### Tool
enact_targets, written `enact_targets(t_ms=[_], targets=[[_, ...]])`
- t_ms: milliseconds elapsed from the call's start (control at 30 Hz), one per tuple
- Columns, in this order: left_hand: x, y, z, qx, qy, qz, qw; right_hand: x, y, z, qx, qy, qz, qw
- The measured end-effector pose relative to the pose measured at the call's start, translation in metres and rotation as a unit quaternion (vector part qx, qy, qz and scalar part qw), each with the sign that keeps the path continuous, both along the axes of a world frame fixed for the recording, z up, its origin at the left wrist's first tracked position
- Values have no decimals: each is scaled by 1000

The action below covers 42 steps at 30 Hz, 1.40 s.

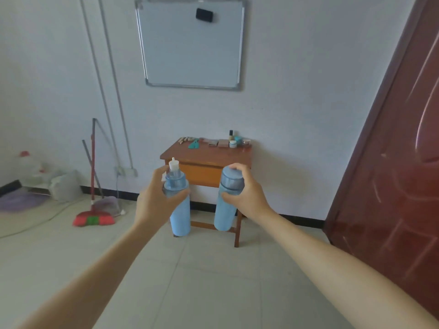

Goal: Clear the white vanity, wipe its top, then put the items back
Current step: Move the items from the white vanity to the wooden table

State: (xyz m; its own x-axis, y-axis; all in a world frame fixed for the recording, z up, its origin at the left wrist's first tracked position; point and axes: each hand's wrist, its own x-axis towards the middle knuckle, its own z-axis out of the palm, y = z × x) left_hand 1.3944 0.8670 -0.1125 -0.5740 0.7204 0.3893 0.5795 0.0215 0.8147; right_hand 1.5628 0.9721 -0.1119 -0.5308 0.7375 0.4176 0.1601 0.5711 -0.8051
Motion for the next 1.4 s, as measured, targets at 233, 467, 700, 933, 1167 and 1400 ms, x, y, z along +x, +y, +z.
enact_targets(t_ms=[233,467,700,933,1167,1400], targets=[[-39,116,11,20,-7,19,1000,-41,121,12,23,-14,54,998],[-68,239,1,11,-41,38,998,-84,244,5,32,-69,88,993],[-117,322,-30,-26,-58,44,997,-131,335,-22,14,-98,82,992],[-200,436,-46,-31,-71,26,997,-193,434,-23,5,-113,29,993],[-258,572,-49,-65,-77,-44,994,-246,536,-35,-46,-126,-47,990],[-268,666,-81,-104,-105,-94,985,-229,618,-70,-119,-117,-155,974]])
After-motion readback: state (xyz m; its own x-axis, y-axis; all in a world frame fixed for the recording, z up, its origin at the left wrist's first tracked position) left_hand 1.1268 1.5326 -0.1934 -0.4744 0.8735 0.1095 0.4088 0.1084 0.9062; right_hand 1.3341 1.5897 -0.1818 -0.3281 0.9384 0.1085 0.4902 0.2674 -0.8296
